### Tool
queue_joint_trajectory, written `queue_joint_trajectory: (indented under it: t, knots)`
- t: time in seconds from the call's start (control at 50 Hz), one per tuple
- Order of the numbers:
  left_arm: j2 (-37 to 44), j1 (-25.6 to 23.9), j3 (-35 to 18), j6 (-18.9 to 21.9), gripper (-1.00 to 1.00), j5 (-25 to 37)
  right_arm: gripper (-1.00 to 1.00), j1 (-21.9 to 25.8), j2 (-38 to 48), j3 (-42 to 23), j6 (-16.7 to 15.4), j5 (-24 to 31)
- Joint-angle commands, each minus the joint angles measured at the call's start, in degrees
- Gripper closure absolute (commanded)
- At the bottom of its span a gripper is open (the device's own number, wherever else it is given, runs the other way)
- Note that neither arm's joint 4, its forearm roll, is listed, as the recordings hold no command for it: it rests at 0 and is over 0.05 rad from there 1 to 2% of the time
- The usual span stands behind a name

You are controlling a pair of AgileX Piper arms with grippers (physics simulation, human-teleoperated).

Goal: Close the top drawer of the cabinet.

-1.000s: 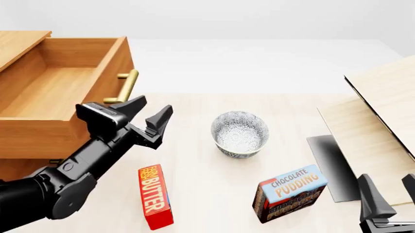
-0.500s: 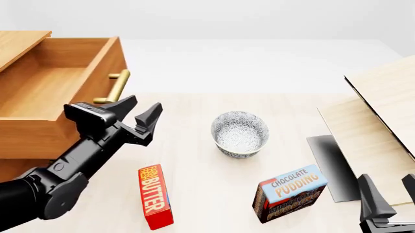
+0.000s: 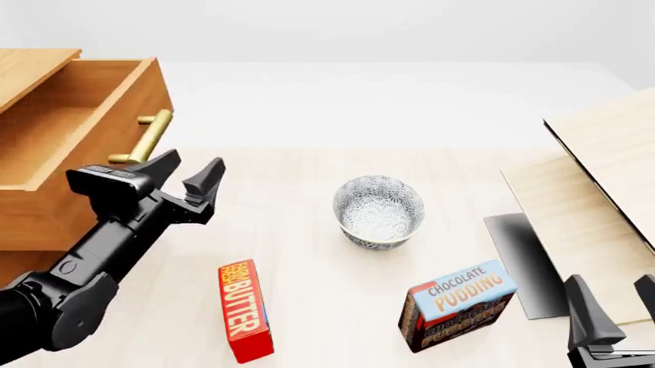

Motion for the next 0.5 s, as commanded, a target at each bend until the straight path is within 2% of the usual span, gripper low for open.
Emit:
queue_joint_trajectory:
  t: [0.02, 0.5]
  knots:
    - [0.43, 3.05, 0.53, 0.85, -1.00, 0.91, -1.00, 0.00, 0.00, 0.00, -0.01, 0.00]
    - [-2.21, 6.06, -0.04, -0.18, -1.00, 3.02, -1.00, 0.00, 0.00, 0.00, 0.01, 0.00]
